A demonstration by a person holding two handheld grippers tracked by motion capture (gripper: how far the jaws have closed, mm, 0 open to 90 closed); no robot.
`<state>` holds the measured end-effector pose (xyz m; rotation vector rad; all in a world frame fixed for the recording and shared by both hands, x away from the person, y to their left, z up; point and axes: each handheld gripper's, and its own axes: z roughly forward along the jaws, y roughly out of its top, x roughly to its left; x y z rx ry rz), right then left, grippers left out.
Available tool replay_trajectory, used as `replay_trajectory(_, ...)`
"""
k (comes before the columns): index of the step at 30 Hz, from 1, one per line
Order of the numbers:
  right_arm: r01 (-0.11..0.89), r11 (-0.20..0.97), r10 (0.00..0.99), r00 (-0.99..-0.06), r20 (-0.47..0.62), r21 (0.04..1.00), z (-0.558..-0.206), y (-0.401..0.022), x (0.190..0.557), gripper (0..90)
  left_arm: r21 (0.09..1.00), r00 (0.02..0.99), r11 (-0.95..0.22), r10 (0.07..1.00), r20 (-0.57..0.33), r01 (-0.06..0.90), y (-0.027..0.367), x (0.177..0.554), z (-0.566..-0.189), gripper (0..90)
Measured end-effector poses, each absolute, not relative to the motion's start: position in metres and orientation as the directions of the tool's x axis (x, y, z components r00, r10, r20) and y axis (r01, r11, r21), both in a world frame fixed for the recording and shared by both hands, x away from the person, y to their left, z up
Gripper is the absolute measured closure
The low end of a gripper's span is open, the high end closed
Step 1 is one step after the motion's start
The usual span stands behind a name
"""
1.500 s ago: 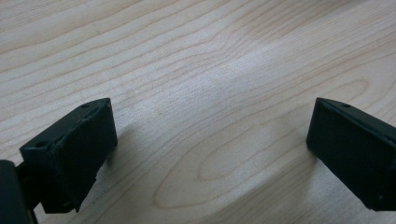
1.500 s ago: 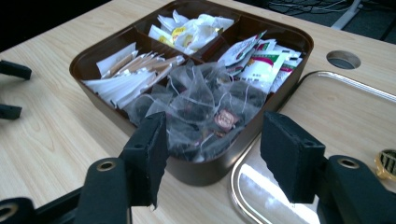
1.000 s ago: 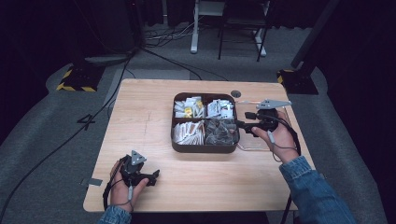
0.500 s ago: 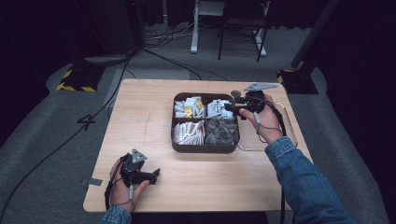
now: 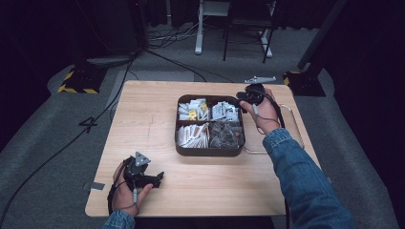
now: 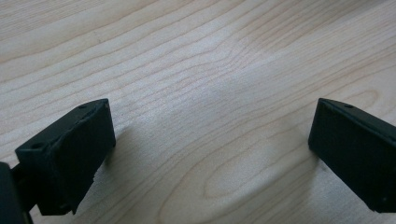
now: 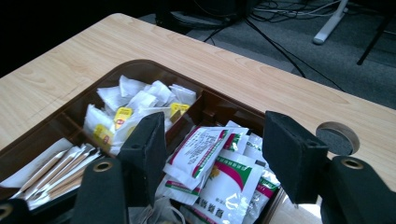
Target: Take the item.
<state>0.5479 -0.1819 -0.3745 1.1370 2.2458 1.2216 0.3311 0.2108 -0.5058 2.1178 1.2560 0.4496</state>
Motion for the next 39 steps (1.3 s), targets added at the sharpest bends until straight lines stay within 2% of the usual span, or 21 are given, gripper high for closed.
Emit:
replay_trajectory(4, 0.501, 0.324, 0.795, -0.604, 0.056, 0.803, -0.379, -0.18, 0.559, 42.5, 0.667, 0.488, -0.35, 0.872, -0.024, 0.658, 0.211, 0.331, -0.506, 1.0)
replay_trajectory(19, 0.591, 0.345, 0.796, -0.596, 0.106, 0.729, -0.421, -0.161, 0.582, 45.4, 0.666, 0.488, -0.349, 0.872, -0.026, 0.659, 0.211, 0.331, -0.506, 1.0)
replay_trajectory(31, 0.645, 0.339, 0.803, -0.578, 0.147, 0.685, -0.439, -0.15, 0.582, 48.8, 0.666, 0.489, -0.35, 0.872, -0.026, 0.659, 0.211, 0.331, -0.506, 1.0)
replay_trajectory(39, 0.625, 0.35, 0.782, -0.605, 0.149, 0.698, -0.44, -0.139, 0.579, 50.8, 0.666, 0.484, -0.344, 0.875, -0.029, 0.662, 0.21, 0.331, -0.506, 1.1)
